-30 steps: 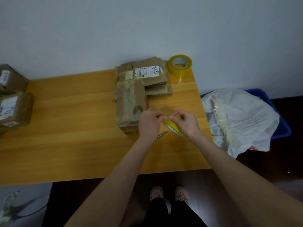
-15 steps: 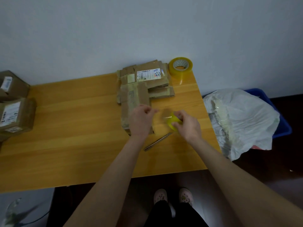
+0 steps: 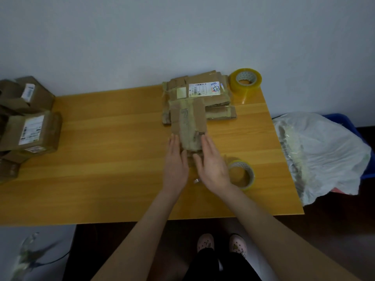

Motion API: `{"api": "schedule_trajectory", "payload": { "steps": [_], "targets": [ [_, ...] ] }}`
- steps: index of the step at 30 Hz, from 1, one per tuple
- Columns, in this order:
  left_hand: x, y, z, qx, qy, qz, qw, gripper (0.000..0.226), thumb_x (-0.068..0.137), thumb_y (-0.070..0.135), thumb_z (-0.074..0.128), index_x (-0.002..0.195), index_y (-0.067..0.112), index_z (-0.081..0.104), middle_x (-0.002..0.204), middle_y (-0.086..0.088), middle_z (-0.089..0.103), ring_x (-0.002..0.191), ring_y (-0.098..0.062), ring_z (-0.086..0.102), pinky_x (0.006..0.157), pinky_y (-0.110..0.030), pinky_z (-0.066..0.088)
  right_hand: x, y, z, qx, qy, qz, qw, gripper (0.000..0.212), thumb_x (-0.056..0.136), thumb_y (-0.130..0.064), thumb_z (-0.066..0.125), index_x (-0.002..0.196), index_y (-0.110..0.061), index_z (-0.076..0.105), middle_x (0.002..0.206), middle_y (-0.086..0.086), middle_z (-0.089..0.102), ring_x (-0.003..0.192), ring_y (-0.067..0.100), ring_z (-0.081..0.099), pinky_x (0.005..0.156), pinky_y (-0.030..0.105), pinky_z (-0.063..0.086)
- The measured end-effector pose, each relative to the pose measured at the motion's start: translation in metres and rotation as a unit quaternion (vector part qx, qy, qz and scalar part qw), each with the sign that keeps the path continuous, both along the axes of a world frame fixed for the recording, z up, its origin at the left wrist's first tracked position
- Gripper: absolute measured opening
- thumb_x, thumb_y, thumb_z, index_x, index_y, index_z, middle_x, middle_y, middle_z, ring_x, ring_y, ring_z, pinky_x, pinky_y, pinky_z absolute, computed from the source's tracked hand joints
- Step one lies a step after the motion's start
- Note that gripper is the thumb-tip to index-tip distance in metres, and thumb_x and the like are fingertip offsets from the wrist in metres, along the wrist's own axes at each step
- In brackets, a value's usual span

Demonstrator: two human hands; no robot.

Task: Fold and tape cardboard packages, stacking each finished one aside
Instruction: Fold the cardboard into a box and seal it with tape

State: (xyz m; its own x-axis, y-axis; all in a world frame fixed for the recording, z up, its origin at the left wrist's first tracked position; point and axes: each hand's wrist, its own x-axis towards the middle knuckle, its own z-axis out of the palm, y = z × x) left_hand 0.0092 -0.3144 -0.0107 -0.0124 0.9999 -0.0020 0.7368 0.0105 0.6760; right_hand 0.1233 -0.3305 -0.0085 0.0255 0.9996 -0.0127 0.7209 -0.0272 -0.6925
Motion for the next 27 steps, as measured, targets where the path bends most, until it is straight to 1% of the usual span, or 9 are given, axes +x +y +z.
{"api": "schedule_trajectory", "payload": {
  "steps": [3,6,10,14,17,19,22,25,27],
  "targets": [
    [0.006,0.005,-0.003,-0.008,0.007,0.002,1.000,0.055,0.102,0.016,0.036,0.151,0.005,0.012,0.160,-0.009,0.009,0.147,-0.018,0.006,0.120,-0.033,0.010,-0.020,0.002,-0.008,-0.020,0.004,-0.002,1.000,0.062,0.103,-0.024,0.036,0.152,-0.004,0.004,0.161,0.009,-0.005,0.149,0.018,-0.004,0.120,0.031,0.016],
    [-0.002,0.003,-0.003,-0.012,-0.005,0.016,1.000,0.067,0.099,0.019,0.047,0.151,0.005,0.007,0.161,-0.007,0.000,0.146,-0.017,0.009,0.112,-0.019,0.007,-0.012,0.006,-0.013,-0.046,0.034,-0.021,0.998,0.064,0.102,-0.024,0.040,0.153,-0.009,0.005,0.162,0.006,-0.005,0.146,0.021,0.015,0.107,0.031,0.035],
    [-0.015,0.013,-0.007,-0.031,0.021,-0.004,0.999,0.081,0.092,0.026,0.060,0.151,0.004,0.009,0.160,-0.008,0.003,0.145,-0.021,0.016,0.112,-0.025,0.019,0.009,0.020,-0.019,-0.035,-0.026,0.004,0.999,0.068,0.097,-0.034,0.053,0.153,-0.015,0.019,0.156,0.009,0.028,0.134,0.028,0.042,0.102,0.039,0.043],
    [-0.023,0.027,-0.015,-0.035,0.073,-0.034,0.996,0.088,0.087,0.034,0.064,0.151,0.003,0.013,0.157,-0.014,0.018,0.141,-0.028,0.028,0.110,-0.035,0.029,0.016,0.033,-0.017,0.002,-0.071,-0.013,0.997,0.074,0.083,-0.046,0.068,0.146,-0.019,0.039,0.128,0.012,0.062,0.104,0.033,0.064,0.083,0.043,0.053],
    [-0.034,0.037,-0.022,-0.010,0.089,-0.052,0.995,0.086,0.084,0.035,0.067,0.149,0.001,0.022,0.139,-0.020,0.048,0.119,-0.034,0.053,0.094,-0.044,0.046,0.020,0.032,-0.020,0.009,-0.063,-0.003,0.998,0.068,0.087,-0.041,0.065,0.147,-0.023,0.037,0.106,0.015,0.070,0.079,0.031,0.065,0.069,0.038,0.052],
    [-0.040,0.035,-0.026,0.001,0.068,-0.055,0.996,0.077,0.088,0.028,0.065,0.148,0.001,0.024,0.118,-0.019,0.062,0.099,-0.032,0.061,0.081,-0.035,0.049,0.024,0.029,-0.026,0.020,-0.043,0.011,0.999,0.063,0.091,-0.033,0.062,0.147,-0.025,0.034,0.089,0.012,0.071,0.058,0.019,0.055,0.058,0.029,0.044],
    [-0.042,0.024,-0.027,0.009,0.031,-0.031,0.999,0.052,0.096,0.017,0.054,0.143,0.002,0.038,0.087,-0.006,0.061,0.076,-0.024,0.060,0.061,-0.017,0.036,0.028,0.027,-0.034,0.019,0.013,0.005,1.000,0.058,0.095,-0.023,0.057,0.147,-0.029,0.032,0.075,0.007,0.068,0.044,0.008,0.040,0.051,0.029,0.039],
    [-0.041,0.014,-0.026,-0.016,-0.017,-0.026,0.999,0.041,0.102,0.021,0.040,0.141,0.007,0.044,0.090,-0.001,0.060,0.079,-0.021,0.058,0.059,-0.012,0.036,0.030,0.023,-0.030,-0.045,0.102,-0.021,0.994,0.058,0.099,-0.022,0.049,0.150,-0.032,0.023,0.109,0.013,0.069,0.078,0.027,0.064,0.070,0.042,0.054],
    [-0.037,0.013,-0.016,-0.065,-0.085,-0.001,0.994,0.055,0.101,0.036,0.039,0.149,0.011,0.029,0.121,-0.001,0.059,0.111,-0.019,0.057,0.081,-0.013,0.038,0.027,0.024,-0.023,-0.098,0.117,-0.033,0.988,0.064,0.099,-0.038,0.047,0.153,-0.027,0.015,0.140,0.007,0.052,0.118,0.028,0.056,0.096,0.046,0.048]
  ]
}}
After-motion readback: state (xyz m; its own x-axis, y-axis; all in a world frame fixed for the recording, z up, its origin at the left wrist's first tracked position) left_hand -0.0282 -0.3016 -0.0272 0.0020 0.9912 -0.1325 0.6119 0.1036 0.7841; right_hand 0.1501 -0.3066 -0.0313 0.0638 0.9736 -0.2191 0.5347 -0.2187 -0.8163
